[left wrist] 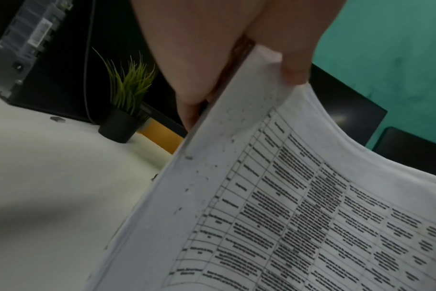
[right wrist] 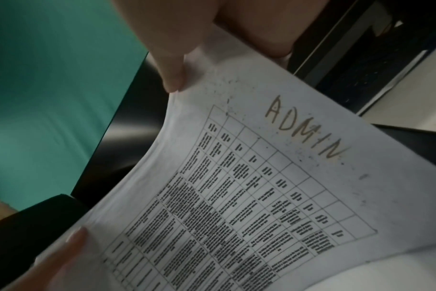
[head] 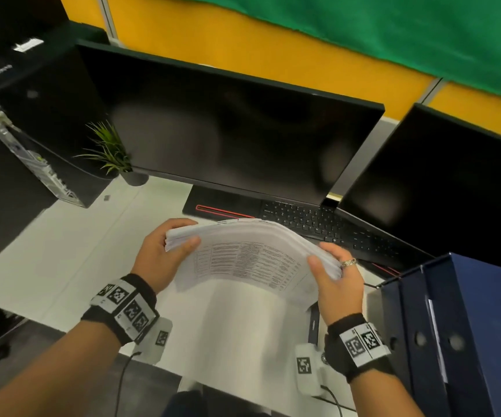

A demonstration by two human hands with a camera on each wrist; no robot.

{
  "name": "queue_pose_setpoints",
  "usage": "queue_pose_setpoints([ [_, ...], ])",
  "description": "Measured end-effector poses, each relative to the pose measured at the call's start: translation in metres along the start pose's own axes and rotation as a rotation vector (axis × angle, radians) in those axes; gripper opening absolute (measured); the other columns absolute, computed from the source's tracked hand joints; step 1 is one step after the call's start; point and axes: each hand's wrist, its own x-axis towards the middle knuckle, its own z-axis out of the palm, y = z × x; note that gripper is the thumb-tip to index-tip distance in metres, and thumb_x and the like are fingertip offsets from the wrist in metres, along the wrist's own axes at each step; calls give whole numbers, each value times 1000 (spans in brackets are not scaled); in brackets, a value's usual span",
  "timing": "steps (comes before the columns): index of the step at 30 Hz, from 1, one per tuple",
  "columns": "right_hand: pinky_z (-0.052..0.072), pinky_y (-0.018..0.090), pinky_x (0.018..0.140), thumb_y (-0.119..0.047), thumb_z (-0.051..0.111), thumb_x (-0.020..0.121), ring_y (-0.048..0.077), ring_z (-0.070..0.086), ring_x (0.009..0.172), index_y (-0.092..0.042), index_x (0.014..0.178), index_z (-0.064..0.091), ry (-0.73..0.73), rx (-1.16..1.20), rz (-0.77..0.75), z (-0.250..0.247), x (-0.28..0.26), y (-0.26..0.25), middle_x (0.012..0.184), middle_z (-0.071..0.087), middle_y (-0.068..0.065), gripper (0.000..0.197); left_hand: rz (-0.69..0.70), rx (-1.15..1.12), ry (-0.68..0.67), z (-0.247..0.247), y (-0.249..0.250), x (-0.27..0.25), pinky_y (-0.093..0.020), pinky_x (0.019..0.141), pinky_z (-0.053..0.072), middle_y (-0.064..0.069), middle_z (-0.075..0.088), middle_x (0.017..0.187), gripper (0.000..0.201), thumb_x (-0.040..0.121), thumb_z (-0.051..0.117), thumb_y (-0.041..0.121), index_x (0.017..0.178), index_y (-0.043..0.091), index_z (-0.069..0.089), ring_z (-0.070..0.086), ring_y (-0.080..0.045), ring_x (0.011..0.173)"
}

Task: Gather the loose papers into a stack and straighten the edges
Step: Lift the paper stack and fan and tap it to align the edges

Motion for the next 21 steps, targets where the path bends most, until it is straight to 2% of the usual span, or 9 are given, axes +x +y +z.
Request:
queue_pose_setpoints([
  [3,59,35,73,-19,68,88,9,63,89,-29,94,68,18,-51,-30,3,0,-5,92,63,-16,11,-12,-30,66,4,4,2,-33,72,53,1,68,95,6,94,64,23,95,29,67,63,-18,88],
  [6,58,33,68,-17,69,87,-1,63,81,-24,90,68,15,-72,-58,4,1,-7,90,65,-16,8,-23,-94,108,3,4,3,-40,74,54,-3,70,94,12,95,64,22,88,27,72,63,-25,90],
  [8,57,32,71,-16,69,87,-8,60,83,-23,87,68,14,-112,-99,2,2,-8,92,66,-17,8,-24,-115,153,2,6,4,-43,82,54,-4,72,98,15,94,64,17,85,24,74,63,-29,96],
  [11,55,27,75,-13,70,86,-9,59,90,-25,89,67,-3,-184,-178,1,4,-7,95,65,-19,12,-20,-144,185,4,11,4,-43,83,54,-4,73,98,18,92,62,8,84,20,73,63,-31,98],
  [14,49,10,82,-11,69,86,-10,58,96,-28,93,66,-27,-333,-345,1,4,-5,99,62,-23,18,22,-121,172,6,14,6,-44,83,55,-2,72,97,24,91,62,2,82,22,72,63,-29,97],
  [16,46,2,79,-8,69,86,-10,57,95,-24,90,67,-28,-349,-364,1,6,-4,99,63,-20,17,18,-119,169,8,13,8,-42,81,56,0,73,96,26,91,61,1,80,23,72,64,-29,97],
  [19,47,4,70,-6,68,86,-10,57,91,-21,85,65,-38,-306,-312,2,7,-3,99,64,-17,15,-13,-132,182,10,14,10,-39,78,55,-3,73,97,28,89,60,0,77,24,70,64,-31,99],
  [21,48,7,66,-6,67,86,-9,58,91,-22,84,63,-22,-287,-273,2,8,-1,101,65,-12,16,-50,-139,200,9,14,12,-43,82,56,-4,74,96,32,86,60,-1,72,25,70,65,-31,99],
])
